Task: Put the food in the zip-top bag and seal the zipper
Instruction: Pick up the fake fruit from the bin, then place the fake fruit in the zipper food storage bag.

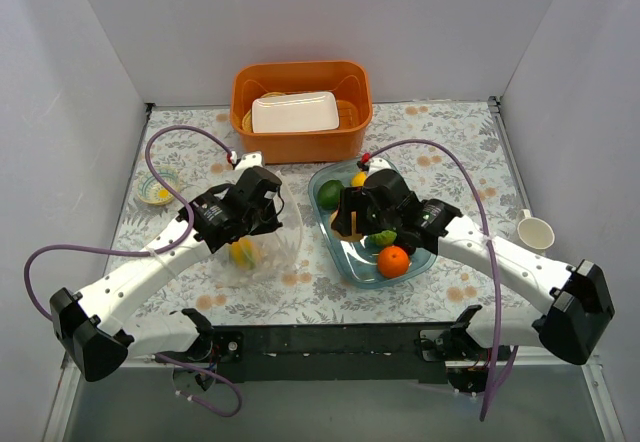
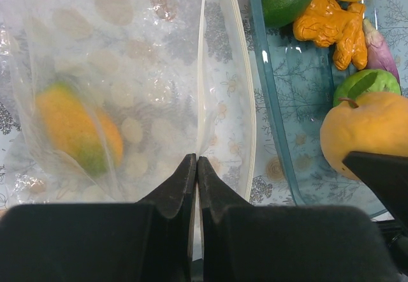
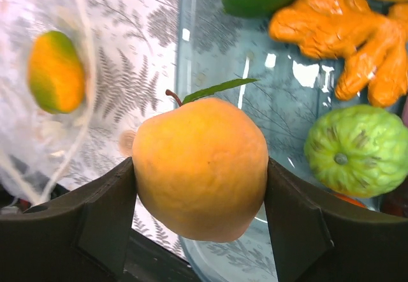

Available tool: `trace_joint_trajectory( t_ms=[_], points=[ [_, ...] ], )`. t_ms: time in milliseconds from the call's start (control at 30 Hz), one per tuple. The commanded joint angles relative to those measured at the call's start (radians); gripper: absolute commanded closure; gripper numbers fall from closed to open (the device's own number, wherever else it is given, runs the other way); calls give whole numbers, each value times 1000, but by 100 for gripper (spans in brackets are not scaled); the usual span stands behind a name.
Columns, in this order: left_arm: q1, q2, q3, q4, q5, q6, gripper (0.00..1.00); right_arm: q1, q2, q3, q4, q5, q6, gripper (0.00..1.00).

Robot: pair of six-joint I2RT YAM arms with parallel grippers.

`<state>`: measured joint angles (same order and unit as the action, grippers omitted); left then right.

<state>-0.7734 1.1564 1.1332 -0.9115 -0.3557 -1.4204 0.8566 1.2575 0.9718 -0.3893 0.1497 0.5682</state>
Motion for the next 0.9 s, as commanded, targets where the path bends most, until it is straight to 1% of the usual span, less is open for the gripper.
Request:
trace_joint_trajectory(
  t_ms=[0, 33, 133, 233, 433, 733, 867],
  points=[
    [5, -34, -15, 14, 11, -2, 100, -1, -26, 56, 101, -70, -10, 57],
    [5, -34, -15, 17, 15, -2, 100, -2, -21, 59, 122, -105, -8, 57],
    [5, -38, -15, 19, 18, -3, 100, -2, 8, 86, 170, -142, -2, 57],
    [5, -40, -15, 20, 27, -3, 100, -1, 43, 107, 216, -226, 2, 57],
    [6, -52, -18, 25, 47, -3, 100, 4, 100, 140, 294, -312, 12, 57],
    [5, -70, -15, 42, 60, -6, 100, 28, 194, 157, 342, -387, 22, 55],
    [5, -69, -9, 51, 72, -3, 100, 38, 239, 169, 339, -386, 12, 53]
  ],
)
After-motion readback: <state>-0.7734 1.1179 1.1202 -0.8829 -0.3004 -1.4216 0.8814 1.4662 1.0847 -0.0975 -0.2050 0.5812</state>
